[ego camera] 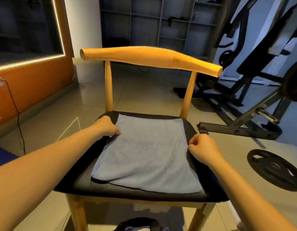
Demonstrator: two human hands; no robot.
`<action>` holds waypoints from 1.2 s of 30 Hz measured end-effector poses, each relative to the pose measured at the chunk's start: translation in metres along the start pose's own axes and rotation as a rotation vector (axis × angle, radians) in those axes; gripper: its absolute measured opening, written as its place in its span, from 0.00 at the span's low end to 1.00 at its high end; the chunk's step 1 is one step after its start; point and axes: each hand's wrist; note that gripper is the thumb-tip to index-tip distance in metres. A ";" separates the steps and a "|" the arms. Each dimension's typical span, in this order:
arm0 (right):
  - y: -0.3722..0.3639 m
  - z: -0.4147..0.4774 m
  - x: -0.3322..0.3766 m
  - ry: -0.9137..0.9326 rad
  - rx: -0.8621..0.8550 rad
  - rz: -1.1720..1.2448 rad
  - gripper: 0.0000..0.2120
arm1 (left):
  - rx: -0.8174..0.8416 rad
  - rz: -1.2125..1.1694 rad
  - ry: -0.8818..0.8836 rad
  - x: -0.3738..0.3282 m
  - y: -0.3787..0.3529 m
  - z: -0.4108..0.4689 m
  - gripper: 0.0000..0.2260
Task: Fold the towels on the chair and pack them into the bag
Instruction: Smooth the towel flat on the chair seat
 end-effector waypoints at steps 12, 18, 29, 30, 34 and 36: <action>0.002 -0.025 -0.003 -0.067 0.053 0.075 0.11 | -0.026 0.030 0.081 -0.004 -0.003 -0.019 0.10; 0.002 -0.033 0.002 -0.047 0.079 0.067 0.10 | -0.100 -0.008 0.067 0.011 0.008 -0.008 0.17; 0.019 -0.045 0.014 -0.086 0.327 0.096 0.17 | -0.003 0.131 0.093 0.028 0.012 -0.043 0.20; 0.019 -0.046 0.015 -0.087 0.344 0.106 0.17 | 0.010 0.117 0.108 0.029 0.014 -0.047 0.20; 0.019 -0.050 0.014 -0.096 0.356 0.126 0.15 | 0.013 0.031 0.130 0.029 0.015 -0.054 0.21; 0.020 -0.052 0.014 -0.106 0.348 0.119 0.14 | 0.002 0.017 0.126 0.031 0.014 -0.054 0.19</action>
Point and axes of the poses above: each hand's wrist, its own z-axis towards the middle knuckle, its own y-axis out of the back of the hand, x = y × z, and after that the axes turned 12 degrees about y, right-handed
